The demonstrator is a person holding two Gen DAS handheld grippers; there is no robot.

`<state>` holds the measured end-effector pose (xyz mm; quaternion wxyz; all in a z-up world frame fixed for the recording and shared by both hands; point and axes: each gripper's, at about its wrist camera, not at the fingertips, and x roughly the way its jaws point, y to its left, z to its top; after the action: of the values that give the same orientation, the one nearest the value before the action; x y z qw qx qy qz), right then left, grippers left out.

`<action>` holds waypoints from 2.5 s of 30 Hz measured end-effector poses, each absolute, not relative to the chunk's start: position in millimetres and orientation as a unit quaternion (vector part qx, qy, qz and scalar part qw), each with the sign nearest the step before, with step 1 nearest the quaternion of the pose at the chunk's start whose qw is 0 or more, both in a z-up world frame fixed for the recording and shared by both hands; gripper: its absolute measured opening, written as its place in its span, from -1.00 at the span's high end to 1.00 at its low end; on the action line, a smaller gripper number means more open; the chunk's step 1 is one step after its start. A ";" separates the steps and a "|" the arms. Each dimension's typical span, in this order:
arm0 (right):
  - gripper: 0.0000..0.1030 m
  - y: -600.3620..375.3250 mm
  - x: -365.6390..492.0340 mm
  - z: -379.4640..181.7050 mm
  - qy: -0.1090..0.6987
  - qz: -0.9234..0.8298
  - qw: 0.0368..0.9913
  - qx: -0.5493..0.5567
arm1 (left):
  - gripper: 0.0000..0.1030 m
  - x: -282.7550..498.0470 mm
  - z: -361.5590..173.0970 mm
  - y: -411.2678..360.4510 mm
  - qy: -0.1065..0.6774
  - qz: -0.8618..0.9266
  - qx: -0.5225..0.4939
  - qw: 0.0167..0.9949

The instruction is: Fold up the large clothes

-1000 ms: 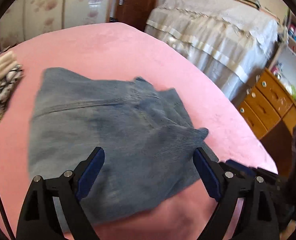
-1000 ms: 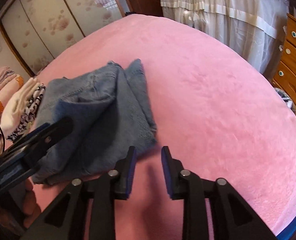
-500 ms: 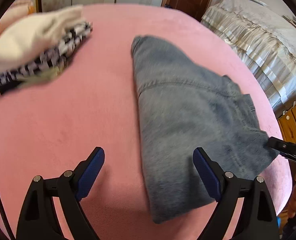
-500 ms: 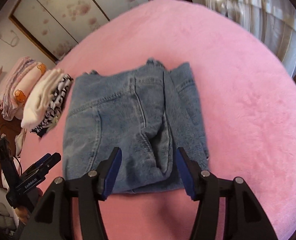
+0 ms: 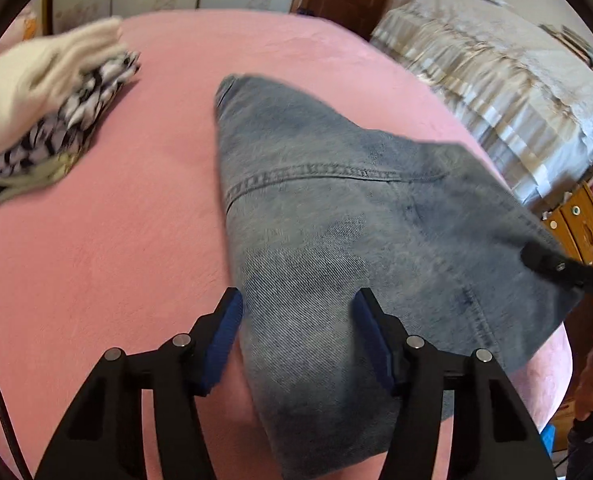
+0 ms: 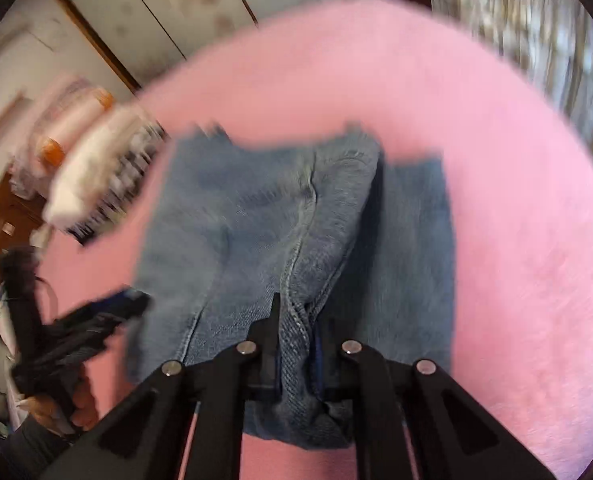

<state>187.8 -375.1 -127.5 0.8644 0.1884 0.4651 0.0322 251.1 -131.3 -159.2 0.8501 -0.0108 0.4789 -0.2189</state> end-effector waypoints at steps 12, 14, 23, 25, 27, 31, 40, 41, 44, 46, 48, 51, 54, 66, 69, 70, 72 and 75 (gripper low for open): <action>0.58 -413.8 154.5 -194.2 0.485 -0.058 0.840 0.236 | 0.18 227.1 -167.5 -179.3 0.442 -0.202 0.103 0.868; 0.47 -409.3 155.8 -179.2 0.487 -0.075 0.844 0.213 | 0.03 230.2 -156.0 -174.7 0.448 -0.210 0.088 0.864; 0.17 -376.5 213.0 -126.6 0.429 -0.052 0.892 0.131 | -0.36 277.3 -123.0 -171.9 0.414 -0.199 0.029 0.888; 0.17 -367.1 238.3 -132.0 0.435 -0.035 0.890 0.134 | -0.15 295.8 -128.7 -176.8 0.423 -0.203 0.007 0.883; 0.17 -359.6 266.4 -140.6 0.443 -0.018 0.885 0.140 | 0.11 314.4 -138.6 -184.5 0.441 -0.212 -0.004 0.872; 0.27 -373.0 303.3 -167.2 0.477 -0.021 0.866 0.149 | 0.11 338.2 -161.7 -194.4 0.453 -0.194 0.019 0.870; 1.00 -455.3 270.8 -172.2 0.478 -0.112 0.860 0.138 | 0.11 338.1 -167.6 -197.7 0.439 -0.212 0.051 0.872; 1.00 -461.8 267.7 -173.3 0.481 -0.105 0.856 0.157 | 0.08 338.3 -166.9 -198.1 0.441 -0.211 0.050 0.871; 0.95 -458.3 265.6 -168.0 0.484 -0.105 0.856 0.146 | -0.18 336.3 -162.7 -200.2 0.450 -0.216 0.050 0.865; 0.94 -454.9 263.2 -164.0 0.485 -0.105 0.856 0.148 | -0.32 332.3 -159.7 -202.4 0.453 -0.209 0.059 0.865; 0.92 -454.4 260.8 -160.1 0.487 -0.103 0.854 0.154 | -0.42 328.1 -157.5 -201.8 0.455 -0.204 0.063 0.864; 0.89 -452.9 256.3 -157.7 0.490 -0.097 0.850 0.167 | -0.42 321.1 -152.8 -198.4 0.461 -0.205 0.058 0.862; 0.88 -442.5 254.6 -154.7 0.491 -0.098 0.850 0.164 | -0.42 313.2 -143.1 -192.5 0.465 -0.196 0.058 0.861; -0.07 -404.9 199.8 -92.5 0.471 -0.080 0.868 0.134 | -0.46 260.3 -85.9 -163.3 0.451 -0.183 0.057 0.872; -0.25 -393.9 185.0 -74.6 0.464 -0.073 0.875 0.116 | -0.51 246.7 -71.3 -155.9 0.449 -0.192 0.052 0.871; -0.29 -391.2 180.6 -69.1 0.463 -0.070 0.877 0.110 | -0.51 243.8 -68.1 -154.3 0.448 -0.195 0.050 0.871; -0.36 -384.1 171.9 -58.8 0.458 -0.060 0.881 0.098 | -0.56 235.1 -58.8 -149.0 0.445 -0.198 0.051 0.872; -0.37 -378.6 160.1 -46.7 0.450 -0.048 0.888 0.085 | -0.62 225.7 -50.3 -141.5 0.439 -0.200 0.049 0.874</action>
<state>160.1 -378.6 -46.7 0.8877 0.0848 0.4499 -0.0483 225.7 -141.5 -50.3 0.8745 0.0485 0.4390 -0.2005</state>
